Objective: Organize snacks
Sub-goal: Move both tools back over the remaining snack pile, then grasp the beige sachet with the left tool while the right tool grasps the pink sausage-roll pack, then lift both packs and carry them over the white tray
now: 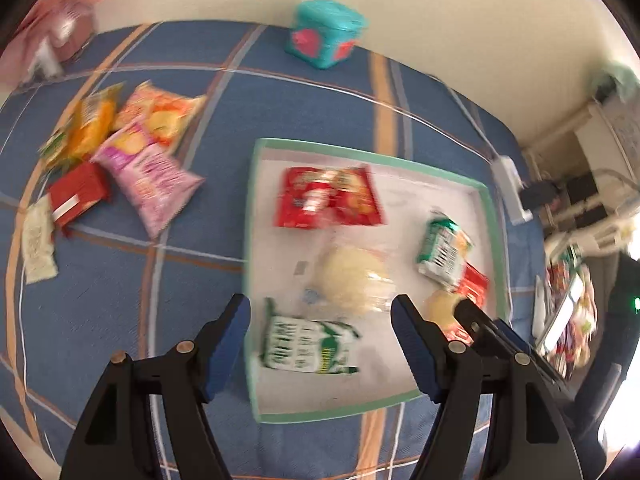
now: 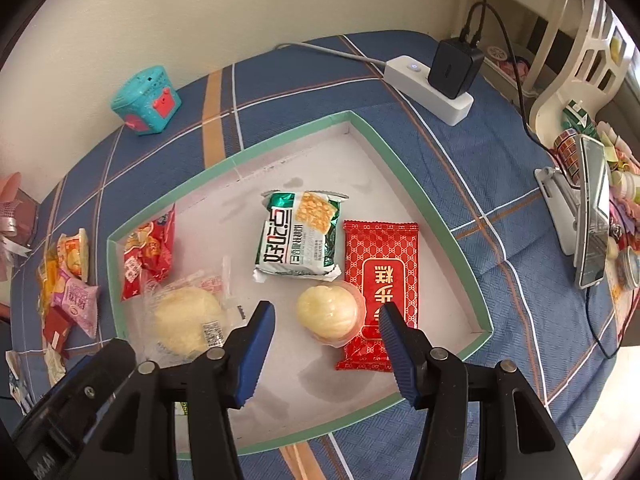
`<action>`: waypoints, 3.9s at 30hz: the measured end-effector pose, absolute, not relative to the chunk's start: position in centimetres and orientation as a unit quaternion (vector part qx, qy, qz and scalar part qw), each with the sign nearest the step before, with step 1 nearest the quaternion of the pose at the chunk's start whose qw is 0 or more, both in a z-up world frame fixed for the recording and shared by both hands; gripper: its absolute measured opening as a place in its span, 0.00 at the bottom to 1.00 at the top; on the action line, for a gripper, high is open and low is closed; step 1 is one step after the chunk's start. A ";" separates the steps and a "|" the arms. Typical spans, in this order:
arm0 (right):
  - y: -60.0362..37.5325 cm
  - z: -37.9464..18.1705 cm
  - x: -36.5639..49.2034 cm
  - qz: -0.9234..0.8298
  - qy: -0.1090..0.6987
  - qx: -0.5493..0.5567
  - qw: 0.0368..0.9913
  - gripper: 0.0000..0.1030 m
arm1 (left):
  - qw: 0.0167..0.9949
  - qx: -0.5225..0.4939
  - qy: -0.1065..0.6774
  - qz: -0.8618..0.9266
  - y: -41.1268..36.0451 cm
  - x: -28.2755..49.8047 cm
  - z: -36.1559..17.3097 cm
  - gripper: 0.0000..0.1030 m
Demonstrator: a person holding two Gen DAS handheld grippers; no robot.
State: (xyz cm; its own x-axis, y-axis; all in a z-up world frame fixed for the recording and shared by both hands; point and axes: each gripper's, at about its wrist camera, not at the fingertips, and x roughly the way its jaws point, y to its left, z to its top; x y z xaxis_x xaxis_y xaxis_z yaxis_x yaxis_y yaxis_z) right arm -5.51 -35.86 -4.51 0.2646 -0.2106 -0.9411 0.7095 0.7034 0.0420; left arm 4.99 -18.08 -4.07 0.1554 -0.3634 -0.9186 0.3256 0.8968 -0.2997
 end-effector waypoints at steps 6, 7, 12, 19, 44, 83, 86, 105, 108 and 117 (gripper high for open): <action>-33.6 -4.3 -4.2 -0.285 0.532 0.218 0.767 0.62 | 0.791 0.006 0.592 -0.156 -13.9 7.1 -4.5 0.72; -33.1 -4.3 -3.9 -0.282 0.532 0.216 0.769 0.64 | 0.795 0.011 0.589 -0.146 -13.2 7.4 -4.6 0.72; -31.3 -4.4 -2.9 -0.273 0.535 0.204 0.773 0.72 | 0.804 0.014 0.585 -0.108 -10.2 8.7 -5.4 0.84; -30.4 -5.4 -2.4 -0.260 0.536 0.222 0.772 0.85 | 0.802 0.011 0.592 -0.081 -7.6 9.8 -6.6 0.94; -26.8 -2.8 0.4 -0.232 0.463 0.195 0.833 1.00 | 0.834 -0.025 0.543 -0.094 -2.7 12.3 -4.0 0.94; -14.1 -10.5 15.5 -0.065 0.546 0.010 0.835 0.76 | 0.780 -0.083 0.620 0.016 5.2 19.8 -13.2 0.76; -14.1 -10.5 15.3 -0.070 0.545 0.016 0.836 0.70 | 0.783 -0.072 0.618 0.014 4.6 20.1 -13.1 0.67; -16.1 -10.0 9.8 -0.083 0.557 0.123 0.817 0.62 | 0.788 -0.069 0.612 0.003 2.5 17.7 -11.9 0.51; -16.5 -9.8 8.7 -0.082 0.558 0.135 0.814 0.62 | 0.792 -0.073 0.607 0.001 2.4 17.4 -11.3 0.51; -17.0 -7.5 5.7 -0.073 0.541 0.159 0.823 0.61 | 0.818 -0.081 0.570 -0.003 2.2 15.7 -7.5 0.51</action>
State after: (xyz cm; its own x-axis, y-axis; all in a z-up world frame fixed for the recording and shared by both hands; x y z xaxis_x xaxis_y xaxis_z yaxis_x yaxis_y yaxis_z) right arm 5.67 -16.99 -7.47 0.4051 0.0522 -0.9128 0.2912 0.9390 0.1830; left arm 15.71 2.20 -7.48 0.3508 -0.0976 -0.9313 -0.0877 0.9868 -0.1364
